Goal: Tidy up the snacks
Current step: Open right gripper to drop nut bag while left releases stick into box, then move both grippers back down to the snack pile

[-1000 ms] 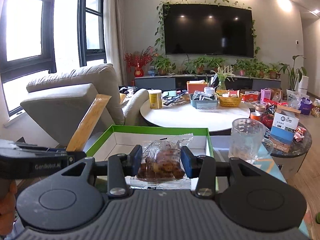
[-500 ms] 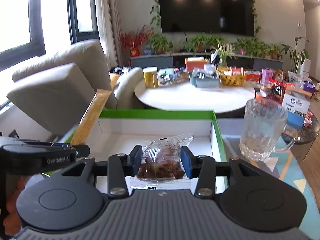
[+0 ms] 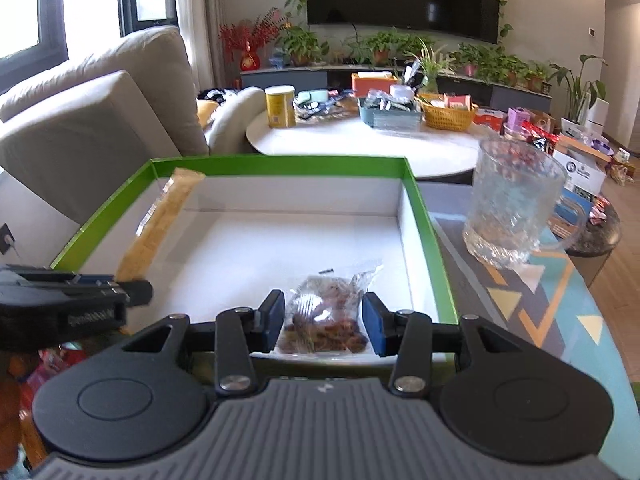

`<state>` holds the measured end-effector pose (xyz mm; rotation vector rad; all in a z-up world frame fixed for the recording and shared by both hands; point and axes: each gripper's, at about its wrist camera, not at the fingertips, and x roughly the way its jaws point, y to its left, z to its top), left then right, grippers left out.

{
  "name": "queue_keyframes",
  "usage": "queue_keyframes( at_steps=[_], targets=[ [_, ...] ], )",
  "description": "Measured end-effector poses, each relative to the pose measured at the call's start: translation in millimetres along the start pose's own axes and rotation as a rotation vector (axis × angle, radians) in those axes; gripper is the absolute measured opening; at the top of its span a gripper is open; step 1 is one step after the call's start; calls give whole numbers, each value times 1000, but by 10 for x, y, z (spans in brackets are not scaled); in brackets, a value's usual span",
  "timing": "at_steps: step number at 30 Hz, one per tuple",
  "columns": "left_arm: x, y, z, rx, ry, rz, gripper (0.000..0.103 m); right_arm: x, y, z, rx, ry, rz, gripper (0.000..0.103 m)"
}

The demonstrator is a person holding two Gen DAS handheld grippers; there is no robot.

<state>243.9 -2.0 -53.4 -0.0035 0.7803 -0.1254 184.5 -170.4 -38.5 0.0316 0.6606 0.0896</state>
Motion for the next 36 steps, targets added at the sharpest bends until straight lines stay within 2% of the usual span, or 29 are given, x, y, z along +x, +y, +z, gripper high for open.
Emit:
queue_keyframes(
  at_steps=[2,3,4,8,11,13,15,18,20,23,26,36],
  targets=[
    [-19,12,-1,-7,5,-1,19,5,-44,1,3,-10,-12,55],
    [-37,14,-19,-12,7,-4,19,-16,-57,-19,-3,-17,-36,61],
    [-50,16,-32,-17,10,-6,19,-37,-77,-38,-5,-24,-62,62],
    [-109,-7,-76,-27,28,0,19,-130,-118,-82,-13,-26,-29,61],
    [-155,4,-95,-45,54,-1,20,-200,-71,-126,-36,-37,-64,62],
    [-233,9,-100,-33,55,-28,25,-251,-92,-126,-33,-41,-57,62],
    [-376,-8,-118,-2,15,-64,30,-355,-126,-137,-20,-62,-47,62],
    [-567,-77,-161,67,-15,-23,44,-547,-190,-113,8,-108,-10,62],
    [-652,-76,-196,71,-30,5,44,-670,-219,-119,22,-136,-2,62],
    [-807,-2,-269,25,-57,-11,45,-814,-237,-154,25,-160,5,62],
    [-948,41,-370,21,-68,-22,47,-883,-243,-236,32,-151,14,62],
    [-1154,354,-738,-49,-6,-29,47,-1075,-298,-484,73,-127,41,62]
  ],
)
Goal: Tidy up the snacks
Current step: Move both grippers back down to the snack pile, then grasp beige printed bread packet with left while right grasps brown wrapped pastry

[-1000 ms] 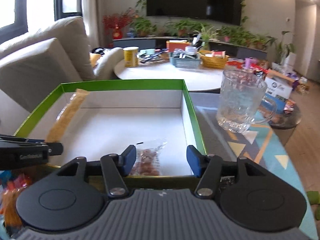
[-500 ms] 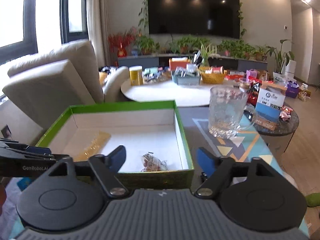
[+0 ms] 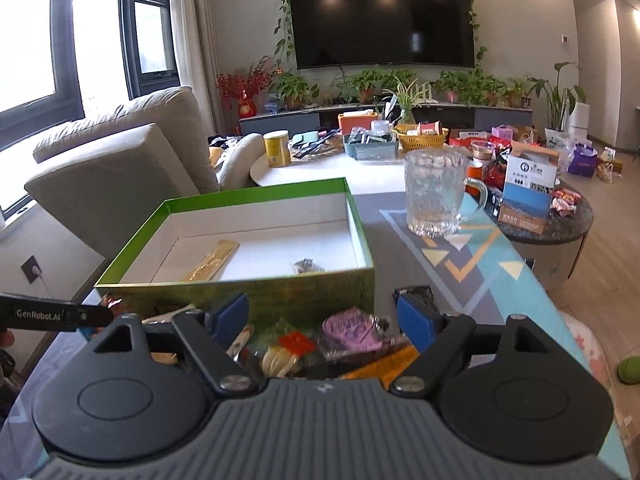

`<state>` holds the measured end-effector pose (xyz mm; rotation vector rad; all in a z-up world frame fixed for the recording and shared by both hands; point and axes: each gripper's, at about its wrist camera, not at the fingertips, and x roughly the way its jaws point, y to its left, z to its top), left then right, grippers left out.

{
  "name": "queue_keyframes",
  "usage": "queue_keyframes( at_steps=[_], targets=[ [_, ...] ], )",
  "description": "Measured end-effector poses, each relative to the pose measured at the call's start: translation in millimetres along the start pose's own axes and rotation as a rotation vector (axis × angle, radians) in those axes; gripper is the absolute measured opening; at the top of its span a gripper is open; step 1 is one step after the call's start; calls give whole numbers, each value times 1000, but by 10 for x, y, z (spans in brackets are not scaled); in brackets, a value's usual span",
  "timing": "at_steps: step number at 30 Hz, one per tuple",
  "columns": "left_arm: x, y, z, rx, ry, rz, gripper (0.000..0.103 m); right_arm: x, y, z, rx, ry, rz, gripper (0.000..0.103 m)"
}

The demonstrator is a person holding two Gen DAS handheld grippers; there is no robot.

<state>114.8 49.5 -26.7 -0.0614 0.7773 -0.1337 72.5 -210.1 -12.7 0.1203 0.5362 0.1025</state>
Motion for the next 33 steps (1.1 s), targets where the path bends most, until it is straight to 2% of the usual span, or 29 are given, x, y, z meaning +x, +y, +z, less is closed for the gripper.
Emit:
queue_keyframes(
  at_steps=[6,9,11,14,16,20,25,28,29,33],
  targets=[
    [-92,-82,-93,57,-5,-43,47,-70,33,-124,-9,23,26,62],
    [-71,-261,-80,153,-21,-90,47,-93,30,-179,-7,40,31,62],
    [6,-435,-56,255,-21,-111,47,-132,14,-217,-12,46,23,62],
    [199,-640,-41,375,15,-99,48,-190,-46,-256,-4,50,2,62],
    [278,-698,-57,412,34,-101,53,-215,-96,-279,14,53,-5,62],
    [246,-748,-131,432,38,-114,54,-192,-160,-338,51,77,-3,62],
    [168,-757,-265,450,37,-124,54,-96,-149,-426,83,135,45,62],
    [116,-751,-299,421,28,-134,52,-92,-89,-490,71,158,69,62],
    [101,-734,-300,402,26,-143,46,-92,-72,-507,69,165,76,62],
    [39,-619,-305,304,45,-181,42,-42,11,-570,68,204,100,62]
  ],
)
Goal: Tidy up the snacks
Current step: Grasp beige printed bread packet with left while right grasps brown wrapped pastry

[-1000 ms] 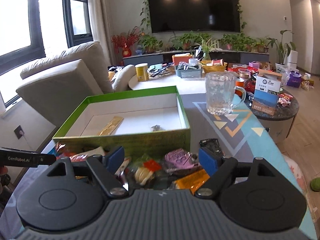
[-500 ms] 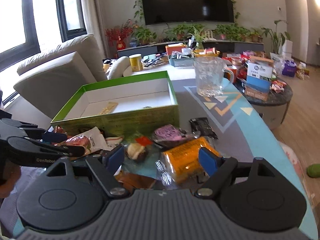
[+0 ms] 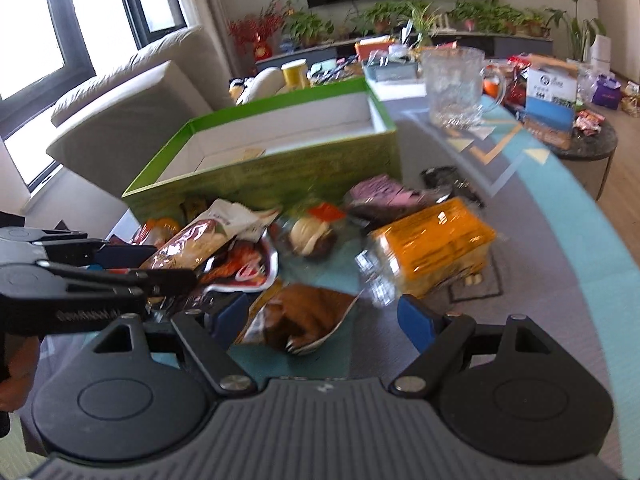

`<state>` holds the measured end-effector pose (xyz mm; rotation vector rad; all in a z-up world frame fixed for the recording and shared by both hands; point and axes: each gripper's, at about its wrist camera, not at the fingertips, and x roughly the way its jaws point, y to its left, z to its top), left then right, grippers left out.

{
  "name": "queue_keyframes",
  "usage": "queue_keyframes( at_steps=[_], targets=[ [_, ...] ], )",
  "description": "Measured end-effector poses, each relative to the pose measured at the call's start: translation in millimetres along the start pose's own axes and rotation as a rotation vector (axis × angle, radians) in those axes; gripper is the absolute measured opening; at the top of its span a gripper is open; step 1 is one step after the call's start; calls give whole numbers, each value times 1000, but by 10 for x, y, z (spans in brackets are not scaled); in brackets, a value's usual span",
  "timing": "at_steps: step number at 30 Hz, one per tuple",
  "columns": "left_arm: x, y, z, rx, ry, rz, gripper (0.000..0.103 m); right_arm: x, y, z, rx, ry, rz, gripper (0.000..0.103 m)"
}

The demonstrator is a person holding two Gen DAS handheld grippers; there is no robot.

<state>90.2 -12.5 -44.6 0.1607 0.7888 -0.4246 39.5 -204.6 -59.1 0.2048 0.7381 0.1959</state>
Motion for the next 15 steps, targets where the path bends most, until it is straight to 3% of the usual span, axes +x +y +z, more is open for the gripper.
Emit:
queue_keyframes(
  at_steps=[8,15],
  targets=[
    [-282,166,-189,-81,5,24,42,151,165,-32,-26,45,-1,62],
    [-157,102,-285,-76,59,72,46,228,288,-48,-91,62,-49,62]
  ],
)
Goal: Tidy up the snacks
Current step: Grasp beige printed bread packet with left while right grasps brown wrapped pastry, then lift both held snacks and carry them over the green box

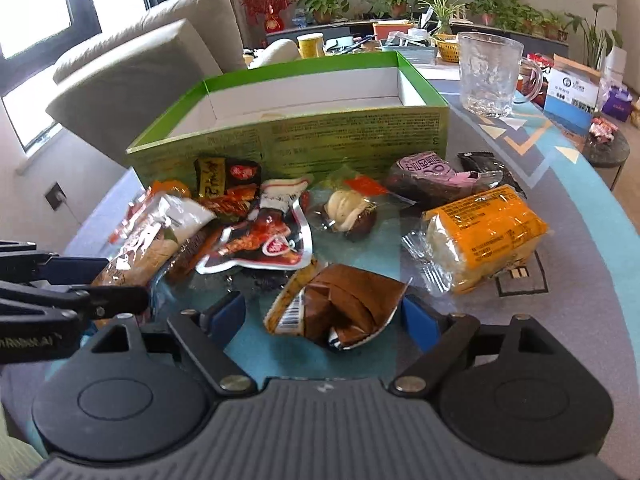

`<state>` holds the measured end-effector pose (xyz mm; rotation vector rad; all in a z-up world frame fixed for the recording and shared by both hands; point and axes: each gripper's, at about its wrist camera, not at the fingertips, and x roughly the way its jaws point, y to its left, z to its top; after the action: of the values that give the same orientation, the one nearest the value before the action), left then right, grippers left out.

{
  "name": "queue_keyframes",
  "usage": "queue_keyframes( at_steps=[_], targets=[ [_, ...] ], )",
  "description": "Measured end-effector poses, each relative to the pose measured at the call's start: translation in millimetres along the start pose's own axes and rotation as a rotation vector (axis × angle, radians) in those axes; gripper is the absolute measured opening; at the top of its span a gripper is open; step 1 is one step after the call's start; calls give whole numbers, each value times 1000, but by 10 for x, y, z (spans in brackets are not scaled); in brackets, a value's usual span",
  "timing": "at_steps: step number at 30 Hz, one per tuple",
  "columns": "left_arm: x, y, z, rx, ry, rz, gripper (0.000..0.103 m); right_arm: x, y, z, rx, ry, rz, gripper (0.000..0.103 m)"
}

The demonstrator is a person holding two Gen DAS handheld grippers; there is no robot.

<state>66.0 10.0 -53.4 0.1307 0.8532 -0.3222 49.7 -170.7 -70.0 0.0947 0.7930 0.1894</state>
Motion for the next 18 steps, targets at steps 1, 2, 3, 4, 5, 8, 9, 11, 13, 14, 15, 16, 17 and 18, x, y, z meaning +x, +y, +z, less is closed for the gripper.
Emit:
queue_keyframes(
  at_steps=[1,2,3,4,5,8,9,11,13,14,15,16,17,18],
  targets=[
    [8,-14,9,2,-9,1,46,14,7,-3,-9,0,-22,62],
    [28,-27,29,4,-6,-2,46,27,10,-7,-18,-3,-45,62],
    [37,-31,42,6,-9,-3,47,36,3,-14,-24,-5,-66,62],
    [48,-37,55,8,-12,-3,47,41,-12,-18,-25,-6,-76,62],
    [56,-34,65,8,-16,-2,47,40,-31,-17,-22,-8,-81,62],
    [53,-7,59,-9,-32,-14,42,34,-59,-14,-15,-16,-84,62],
    [40,12,48,-22,-37,-28,38,33,-53,-21,-20,-23,-90,61],
    [4,63,25,-45,-40,-56,37,27,-24,-24,-46,-33,-95,60],
    [-50,81,17,-58,-58,-54,37,-3,-38,-16,-34,-36,-76,55],
    [-73,76,23,-59,-68,-47,37,-16,-55,-9,-22,-37,-66,54],
    [-104,76,32,-60,-76,-48,37,-36,-81,-7,-8,-37,-57,54],
    [-131,76,42,-61,-82,-53,37,-58,-101,-3,5,-39,-51,54],
    [-158,73,54,-63,-88,-57,37,-84,-110,1,14,-44,-47,54],
    [-187,63,66,-64,-96,-58,37,-119,-129,5,22,-52,-43,54]
  ],
)
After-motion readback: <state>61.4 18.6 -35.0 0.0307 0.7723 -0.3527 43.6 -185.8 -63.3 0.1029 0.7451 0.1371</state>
